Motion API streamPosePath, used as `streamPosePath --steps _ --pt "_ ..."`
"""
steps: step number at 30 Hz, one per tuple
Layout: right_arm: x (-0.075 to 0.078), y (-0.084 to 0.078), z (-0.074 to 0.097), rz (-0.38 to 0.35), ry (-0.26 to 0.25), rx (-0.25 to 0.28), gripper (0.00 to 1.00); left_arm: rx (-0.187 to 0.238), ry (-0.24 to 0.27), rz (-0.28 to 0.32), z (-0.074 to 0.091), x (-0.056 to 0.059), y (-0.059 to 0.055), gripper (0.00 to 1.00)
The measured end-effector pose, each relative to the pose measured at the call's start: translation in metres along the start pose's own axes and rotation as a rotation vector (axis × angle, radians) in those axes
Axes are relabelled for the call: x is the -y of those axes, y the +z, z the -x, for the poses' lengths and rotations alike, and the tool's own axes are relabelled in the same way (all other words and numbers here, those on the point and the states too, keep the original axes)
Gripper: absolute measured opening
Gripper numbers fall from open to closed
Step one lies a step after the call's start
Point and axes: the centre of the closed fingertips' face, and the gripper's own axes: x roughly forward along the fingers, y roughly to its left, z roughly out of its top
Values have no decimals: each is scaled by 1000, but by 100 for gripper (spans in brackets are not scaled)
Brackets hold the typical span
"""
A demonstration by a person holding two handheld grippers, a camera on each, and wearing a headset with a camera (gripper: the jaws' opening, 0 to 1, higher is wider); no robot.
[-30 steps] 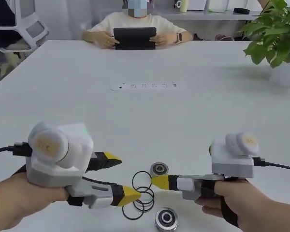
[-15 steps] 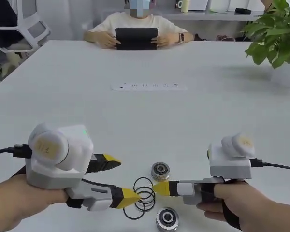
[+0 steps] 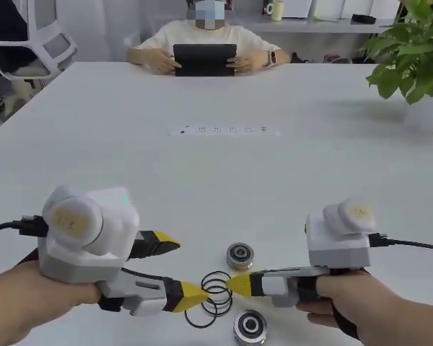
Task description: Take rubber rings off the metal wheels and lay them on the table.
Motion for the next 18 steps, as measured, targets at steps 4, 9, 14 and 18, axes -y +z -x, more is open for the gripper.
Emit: streamPosePath --steps 4,9,14,18 --pt "0 -1 1 29 -7 -13 12 -3 1 -1 1 0 -1 49" --pt "-3 1 4 44 -6 -4 14 -3 0 -1 0 1 -1 49" --pt "-8 7 9 63 -9 18 18 1 -3 0 1 4 1 49" --pt "-10 11 13 85 -13 29 19 7 -3 1 4 5 4 49"
